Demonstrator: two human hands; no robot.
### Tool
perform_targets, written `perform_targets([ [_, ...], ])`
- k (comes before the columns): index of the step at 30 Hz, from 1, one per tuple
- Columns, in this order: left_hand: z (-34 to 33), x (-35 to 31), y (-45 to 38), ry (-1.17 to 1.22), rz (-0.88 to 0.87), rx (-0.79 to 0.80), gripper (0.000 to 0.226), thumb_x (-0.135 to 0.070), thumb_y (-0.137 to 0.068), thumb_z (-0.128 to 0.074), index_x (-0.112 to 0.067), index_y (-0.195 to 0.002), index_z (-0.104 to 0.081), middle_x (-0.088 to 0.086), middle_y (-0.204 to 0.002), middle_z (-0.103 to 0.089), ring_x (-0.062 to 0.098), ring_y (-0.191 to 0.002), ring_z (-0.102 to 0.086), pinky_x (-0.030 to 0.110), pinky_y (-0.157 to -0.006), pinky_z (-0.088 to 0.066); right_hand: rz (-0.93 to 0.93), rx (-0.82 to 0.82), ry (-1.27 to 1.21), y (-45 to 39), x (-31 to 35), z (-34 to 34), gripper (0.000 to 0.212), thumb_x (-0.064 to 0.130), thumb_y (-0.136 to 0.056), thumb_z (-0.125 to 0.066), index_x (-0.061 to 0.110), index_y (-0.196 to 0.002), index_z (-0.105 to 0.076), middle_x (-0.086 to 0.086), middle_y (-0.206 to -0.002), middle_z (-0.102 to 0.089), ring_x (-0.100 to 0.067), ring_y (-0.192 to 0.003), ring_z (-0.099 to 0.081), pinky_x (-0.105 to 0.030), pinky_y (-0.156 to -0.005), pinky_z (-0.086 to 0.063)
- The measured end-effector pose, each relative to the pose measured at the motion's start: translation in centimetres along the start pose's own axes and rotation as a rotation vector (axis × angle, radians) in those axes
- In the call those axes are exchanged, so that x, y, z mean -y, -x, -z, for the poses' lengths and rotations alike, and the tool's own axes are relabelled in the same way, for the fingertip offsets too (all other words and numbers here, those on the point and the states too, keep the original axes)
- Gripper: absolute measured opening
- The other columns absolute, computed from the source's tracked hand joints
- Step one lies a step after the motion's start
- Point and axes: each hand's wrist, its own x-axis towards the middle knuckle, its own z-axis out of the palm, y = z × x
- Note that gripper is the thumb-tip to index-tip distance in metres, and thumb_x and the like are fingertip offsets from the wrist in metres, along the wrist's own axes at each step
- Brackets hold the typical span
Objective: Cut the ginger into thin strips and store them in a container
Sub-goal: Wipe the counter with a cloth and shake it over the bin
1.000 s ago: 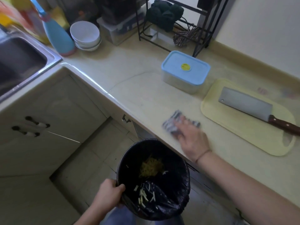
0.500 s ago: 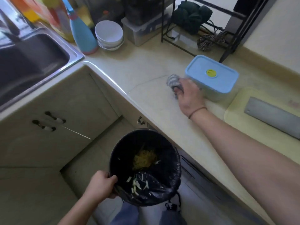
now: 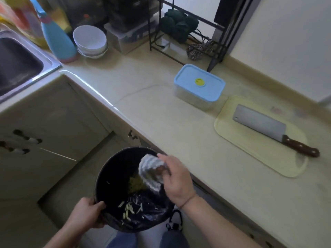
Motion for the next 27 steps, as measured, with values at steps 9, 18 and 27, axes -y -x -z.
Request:
perform_targets([
  [9, -3.0, 2.1, 4.3, 0.073, -0.04, 0.045, 0.029, 0.006, -0.094, -0.054, 0.001, -0.066, -0.057, 0.012, -0.047, -0.056, 0.023, -0.037, -0.055, 0.028, -0.039, -0.047, 0.058, 0.067, 0.061, 4.4, -0.9, 5.6, 0.034, 0.02, -0.088, -0.041, 0.029, -0.108, -0.068, 0.002, -0.094, -0.075, -0.008, -0.085, -0.067, -0.016, -0.076, -0.048],
  [18, -3.3, 8.6, 6.6, 0.434, 0.079, -0.058, 0.014, 0.006, -0.092, -0.055, 0.0, -0.079, -0.052, 0.017, -0.069, -0.046, 0.021, -0.039, -0.05, 0.028, -0.043, -0.042, -0.321, 0.031, -0.421, 1.4, 2.8, 4.2, 0.037, -0.006, -0.094, -0.051, 0.023, -0.083, -0.069, 0.024, -0.08, -0.073, 0.007, -0.077, -0.064, -0.007, -0.073, -0.048],
  [27, -1.4, 13.6, 5.6, 0.829, 0.256, -0.262, 0.017, 0.012, -0.092, -0.055, 0.008, -0.076, -0.054, 0.017, -0.056, -0.054, 0.028, -0.032, -0.056, 0.03, -0.03, -0.047, -0.454, 0.262, -0.559, -2.7, 6.9, -1.7, 0.026, 0.002, -0.105, -0.047, 0.009, -0.09, -0.068, -0.003, -0.08, -0.073, -0.016, -0.078, -0.069, -0.026, -0.07, -0.056],
])
